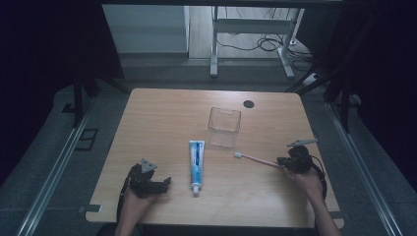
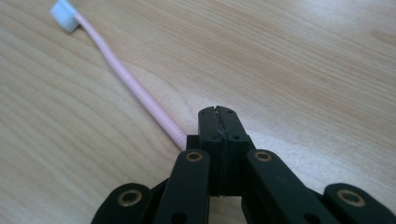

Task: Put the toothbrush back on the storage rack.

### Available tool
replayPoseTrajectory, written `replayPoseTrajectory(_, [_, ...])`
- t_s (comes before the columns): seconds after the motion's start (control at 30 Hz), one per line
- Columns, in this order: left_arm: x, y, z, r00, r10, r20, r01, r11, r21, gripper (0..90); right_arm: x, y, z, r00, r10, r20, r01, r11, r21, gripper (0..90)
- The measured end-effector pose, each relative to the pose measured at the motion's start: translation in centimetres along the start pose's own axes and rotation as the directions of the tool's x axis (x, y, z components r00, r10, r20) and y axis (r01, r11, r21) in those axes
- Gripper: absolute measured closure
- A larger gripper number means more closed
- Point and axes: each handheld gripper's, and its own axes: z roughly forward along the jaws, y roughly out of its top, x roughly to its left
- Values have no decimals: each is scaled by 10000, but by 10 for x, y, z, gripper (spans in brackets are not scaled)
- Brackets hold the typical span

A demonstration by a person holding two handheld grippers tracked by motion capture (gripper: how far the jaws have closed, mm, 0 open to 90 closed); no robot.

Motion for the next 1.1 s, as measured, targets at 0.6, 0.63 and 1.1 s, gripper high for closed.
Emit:
replayPoseTrajectory(0.6, [0, 0, 0, 10000, -11, -3, 11, 10000, -13, 72, 26, -21, -10, 9952, -538, -824, 536, 9986, -47, 896])
replayPoseTrajectory(0.63, [0, 0, 0, 10000, -9, -3, 9, 10000, -11, 72, 28, -22, -10, 9950, -532, -841, 532, 9986, -24, 896])
replayPoseTrajectory(1.1, [0, 0, 0, 10000, -9, -3, 9, 10000, -12, 72, 51, -46, -22, 9890, -765, -1268, 732, 9968, -307, 893])
